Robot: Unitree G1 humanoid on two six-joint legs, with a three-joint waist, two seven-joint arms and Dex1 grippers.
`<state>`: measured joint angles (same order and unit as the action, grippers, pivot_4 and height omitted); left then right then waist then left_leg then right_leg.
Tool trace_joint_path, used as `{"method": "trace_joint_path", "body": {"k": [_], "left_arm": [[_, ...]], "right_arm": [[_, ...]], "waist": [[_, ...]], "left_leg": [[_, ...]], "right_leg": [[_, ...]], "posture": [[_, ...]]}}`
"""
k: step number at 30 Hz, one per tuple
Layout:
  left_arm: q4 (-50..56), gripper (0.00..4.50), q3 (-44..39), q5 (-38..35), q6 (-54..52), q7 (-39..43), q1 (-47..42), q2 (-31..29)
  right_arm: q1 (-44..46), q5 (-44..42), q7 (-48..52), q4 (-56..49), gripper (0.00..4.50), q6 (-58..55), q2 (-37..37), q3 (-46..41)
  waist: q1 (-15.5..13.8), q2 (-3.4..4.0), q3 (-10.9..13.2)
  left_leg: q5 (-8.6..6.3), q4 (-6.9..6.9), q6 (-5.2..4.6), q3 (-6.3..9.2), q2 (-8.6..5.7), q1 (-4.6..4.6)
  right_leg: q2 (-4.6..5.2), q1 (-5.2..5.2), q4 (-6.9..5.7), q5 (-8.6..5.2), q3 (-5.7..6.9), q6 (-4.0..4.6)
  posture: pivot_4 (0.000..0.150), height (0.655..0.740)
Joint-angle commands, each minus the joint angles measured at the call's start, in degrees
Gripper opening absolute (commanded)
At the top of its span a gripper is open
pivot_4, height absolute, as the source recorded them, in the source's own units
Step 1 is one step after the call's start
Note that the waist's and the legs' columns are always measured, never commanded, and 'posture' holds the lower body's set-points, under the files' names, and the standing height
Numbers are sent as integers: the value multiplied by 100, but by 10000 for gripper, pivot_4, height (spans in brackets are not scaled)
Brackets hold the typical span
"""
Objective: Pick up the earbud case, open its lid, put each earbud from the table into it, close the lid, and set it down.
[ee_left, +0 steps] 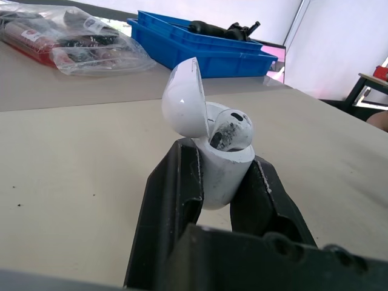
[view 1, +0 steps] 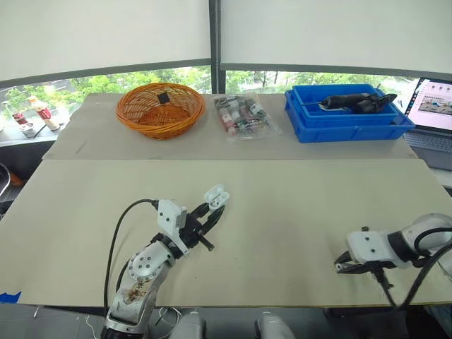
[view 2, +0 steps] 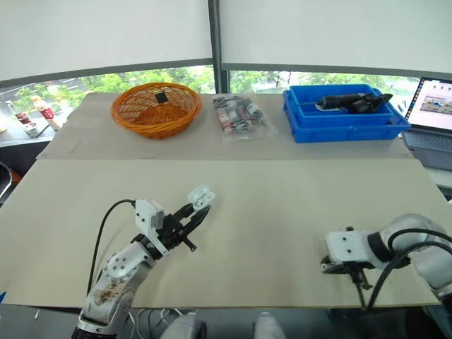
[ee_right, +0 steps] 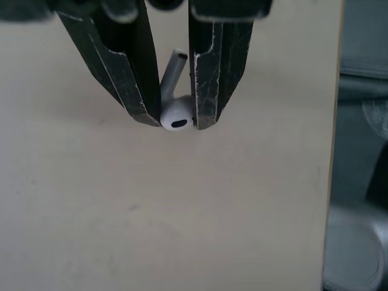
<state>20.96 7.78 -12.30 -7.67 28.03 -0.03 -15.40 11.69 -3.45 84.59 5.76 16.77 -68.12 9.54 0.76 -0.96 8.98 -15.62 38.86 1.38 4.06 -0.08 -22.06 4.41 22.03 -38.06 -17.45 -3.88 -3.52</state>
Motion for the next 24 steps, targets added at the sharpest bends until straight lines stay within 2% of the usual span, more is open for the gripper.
{"method": "trace_joint_path", "body": {"k": [1, 4, 9, 10, 15, 20, 24], "left_arm": [[285, 6095, -35, 13, 27, -52, 29, -25], [305, 6095, -49, 9, 19, -59, 41, -44], [294, 6095, -50, 7, 4, -54, 10, -60], [284, 6095, -53, 2, -1, -44, -10, -66], [239, 6095, -61, -20, -12, -13, -82, -90], [225, 6095, -59, -38, -7, 14, -94, -109], [199, 6095, -58, -47, -2, 42, -108, -113]], "right_arm": [[319, 264, 379, 718, 3260, 805, -77, 197], [375, 367, 450, 864, 3260, 1025, -101, 286], [249, 323, 411, 646, 3259, 736, -85, 245], [223, 332, 340, 608, 11259, 712, -57, 220], [137, 396, 167, 515, 26799, 785, -3, 166], [147, 244, 120, 319, 27076, 744, -3, 71], [136, 47, 109, -408, 27076, 317, -145, -142]], "waist": [[-14, 0, 0], [-46, 0, 0], [-70, 0, 0], [-73, 0, 0], [-89, 0, 0], [-105, 0, 0], [-100, 1, -1]], "left_leg": [[0, 1, 0, 0, -1, 0], [0, 3, 0, 2, -3, -2], [0, 4, 0, 9, -2, 2], [0, 4, 0, 11, -2, 2], [0, 3, 0, 14, -1, 4], [0, 3, 0, 13, 0, 4], [0, 1, 0, 14, 1, 6]], "right_leg": [[1, 0, 0, 0, 0, 0], [5, -3, 0, 0, 0, 0], [4, -8, 0, 0, 0, 0], [5, -8, 0, 0, 0, 0], [4, -8, -1, 0, 0, 0], [3, -8, -1, 0, 1, 0], [1, -6, -4, 0, 0, 1]], "posture": [[1500, 7400], [1500, 7400], [1500, 7400], [1500, 7400], [1500, 7400], [1500, 7400], [1500, 7400]]}}
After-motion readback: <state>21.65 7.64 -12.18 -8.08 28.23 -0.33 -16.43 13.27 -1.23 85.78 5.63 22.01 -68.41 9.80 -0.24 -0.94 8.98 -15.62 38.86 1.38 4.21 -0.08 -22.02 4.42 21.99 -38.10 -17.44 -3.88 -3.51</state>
